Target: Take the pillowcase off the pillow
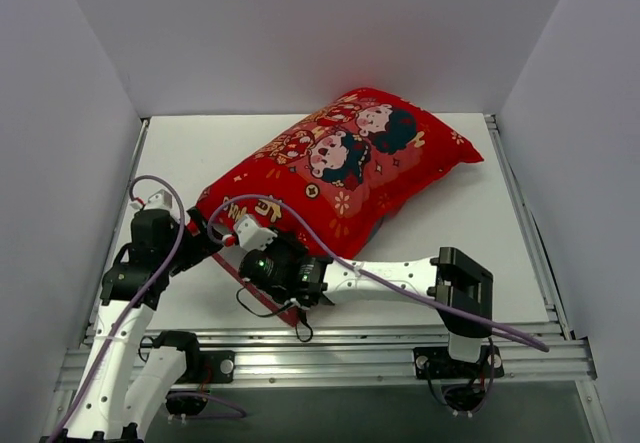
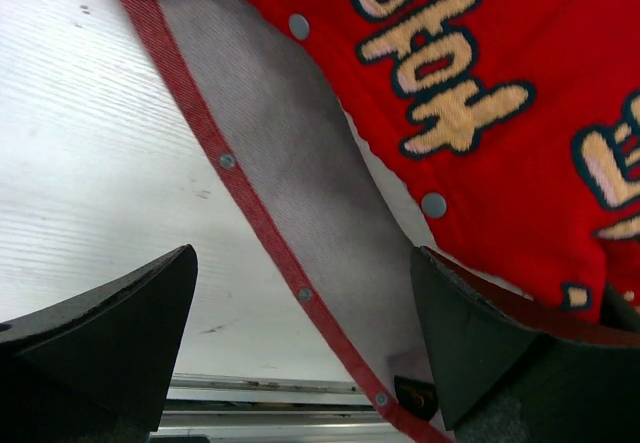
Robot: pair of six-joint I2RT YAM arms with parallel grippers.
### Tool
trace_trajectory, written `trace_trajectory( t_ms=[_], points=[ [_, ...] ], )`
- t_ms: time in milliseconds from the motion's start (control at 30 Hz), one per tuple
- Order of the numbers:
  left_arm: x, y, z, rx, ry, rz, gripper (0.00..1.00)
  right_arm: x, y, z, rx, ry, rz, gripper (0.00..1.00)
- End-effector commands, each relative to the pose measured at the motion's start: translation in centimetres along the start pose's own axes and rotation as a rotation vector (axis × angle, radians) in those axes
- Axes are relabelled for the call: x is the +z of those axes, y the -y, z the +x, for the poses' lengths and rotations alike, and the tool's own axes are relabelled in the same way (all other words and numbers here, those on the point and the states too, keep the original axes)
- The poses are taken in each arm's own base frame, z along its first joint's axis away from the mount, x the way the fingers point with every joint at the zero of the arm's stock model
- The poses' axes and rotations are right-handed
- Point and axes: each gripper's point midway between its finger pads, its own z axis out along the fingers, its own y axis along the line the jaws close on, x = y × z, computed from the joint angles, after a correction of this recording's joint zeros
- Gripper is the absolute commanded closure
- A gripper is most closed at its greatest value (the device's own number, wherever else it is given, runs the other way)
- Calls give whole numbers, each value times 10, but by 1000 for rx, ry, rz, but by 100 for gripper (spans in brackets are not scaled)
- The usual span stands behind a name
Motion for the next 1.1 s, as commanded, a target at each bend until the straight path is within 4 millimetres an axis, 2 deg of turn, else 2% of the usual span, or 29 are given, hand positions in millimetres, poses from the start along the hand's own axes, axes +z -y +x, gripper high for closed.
trace_trajectory(
  t_ms=[0, 233, 400, 467, 567, 633, 700, 867, 900, 1067],
  points=[
    [-3, 36, -9, 25, -1, 173, 4, 8, 74, -16, 181, 9, 174, 83],
    [-6, 68, 7, 15, -66, 311, 4, 18, 104, -18, 302, 4, 219, 87],
    [2, 89, 30, -15, -118, 373, 4, 9, 112, -41, 389, 58, 152, 87],
    [7, 99, 39, -13, -138, 398, 4, 6, 111, -49, 423, 83, 106, 87],
    [18, 103, 54, -36, -174, 396, 4, 5, 111, -50, 439, 89, 82, 88],
    [23, 103, 61, -46, -187, 386, 4, 5, 112, -49, 451, 88, 78, 96],
    [27, 103, 64, -51, -193, 378, 4, 6, 111, -48, 466, 79, 63, 99],
    [36, 100, 69, -77, -185, 367, 4, 0, 105, -53, 513, 89, -10, 93],
    [37, 105, 66, -96, -170, 387, 4, 1, 105, -53, 524, 91, -19, 92],
    [54, 113, 65, -160, -126, 419, 4, 13, 96, -36, 545, 53, -11, 87]
  ],
)
